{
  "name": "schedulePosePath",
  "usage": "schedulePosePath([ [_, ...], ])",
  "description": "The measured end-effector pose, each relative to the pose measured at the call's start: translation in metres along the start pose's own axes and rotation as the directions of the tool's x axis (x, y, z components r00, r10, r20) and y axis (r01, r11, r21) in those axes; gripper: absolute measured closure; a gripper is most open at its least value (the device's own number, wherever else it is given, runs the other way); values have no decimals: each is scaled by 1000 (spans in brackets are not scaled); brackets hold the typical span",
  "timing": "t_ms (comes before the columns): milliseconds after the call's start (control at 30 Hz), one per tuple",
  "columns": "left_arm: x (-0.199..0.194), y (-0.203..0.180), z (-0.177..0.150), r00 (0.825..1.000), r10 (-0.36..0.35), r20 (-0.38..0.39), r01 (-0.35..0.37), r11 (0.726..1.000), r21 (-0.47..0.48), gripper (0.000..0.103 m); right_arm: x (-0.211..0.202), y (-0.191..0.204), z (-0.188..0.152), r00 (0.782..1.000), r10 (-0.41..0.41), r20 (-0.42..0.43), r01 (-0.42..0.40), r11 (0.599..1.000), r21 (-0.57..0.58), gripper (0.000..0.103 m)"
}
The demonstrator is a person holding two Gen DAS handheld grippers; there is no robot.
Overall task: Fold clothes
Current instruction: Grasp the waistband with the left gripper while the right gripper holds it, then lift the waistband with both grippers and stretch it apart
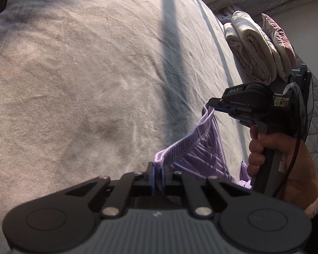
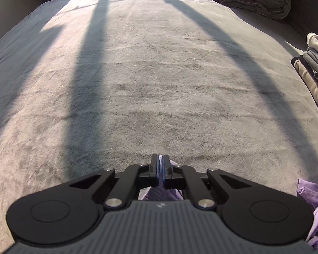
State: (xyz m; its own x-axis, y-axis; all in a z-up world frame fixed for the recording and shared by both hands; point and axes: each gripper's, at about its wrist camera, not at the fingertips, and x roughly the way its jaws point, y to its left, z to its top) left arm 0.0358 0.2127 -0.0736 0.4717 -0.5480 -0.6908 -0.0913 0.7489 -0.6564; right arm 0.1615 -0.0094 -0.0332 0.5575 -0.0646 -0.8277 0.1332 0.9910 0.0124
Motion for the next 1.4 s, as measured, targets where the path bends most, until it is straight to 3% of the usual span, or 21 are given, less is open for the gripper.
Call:
schedulePosePath([
  [133,-7,0,11,998,53,42,-53,998,20,98,6,3,13,1000,8,7,-8,1000,11,102],
  [267,-2,5,17,999,49,-23,-48,998,50,97,14,5,24,996,16,-86,-15,1000,11,102],
  [333,2,6,18,998,50,-43,-47,997,59,96,12,10,28,994,1,-106,-7,999,-47,88],
  [367,4,7,18,998,45,-49,-43,998,54,95,11,11,29,994,-7,-112,-1,998,-69,87],
  [400,5,7,18,998,43,-52,-40,998,52,95,10,12,30,993,-15,-120,3,996,-93,79],
  [433,4,7,18,998,42,-52,-40,998,52,95,9,12,30,991,-19,-132,3,993,-121,64],
  [467,4,7,17,998,42,-53,-39,998,52,93,9,13,30,990,-26,-139,6,990,-141,58],
  [533,4,7,17,998,41,-54,-38,998,52,91,10,14,30,987,-43,-156,14,983,-185,56],
  [733,4,7,14,998,38,-56,-35,998,53,91,20,11,13,966,-167,-199,87,929,-358,63],
  [967,5,7,13,998,53,-42,-51,997,59,93,25,1,2,969,-147,-197,60,919,-389,73],
  [1000,5,7,12,998,57,-35,-55,996,64,95,26,4,1,970,-148,-191,59,912,-406,80],
  [1033,5,6,12,998,60,-28,-58,996,67,96,26,6,-1,971,-152,-182,62,904,-422,88],
  [1133,6,4,11,998,61,-11,-60,996,72,97,26,23,-3,971,-198,-133,111,870,-481,99],
  [1300,0,6,18,999,36,26,-37,999,34,97,23,46,5,979,-205,-15,171,851,-497,100],
  [1400,-11,8,26,994,27,102,-27,1000,-2,97,20,58,15,981,-187,50,188,857,-480,100],
])
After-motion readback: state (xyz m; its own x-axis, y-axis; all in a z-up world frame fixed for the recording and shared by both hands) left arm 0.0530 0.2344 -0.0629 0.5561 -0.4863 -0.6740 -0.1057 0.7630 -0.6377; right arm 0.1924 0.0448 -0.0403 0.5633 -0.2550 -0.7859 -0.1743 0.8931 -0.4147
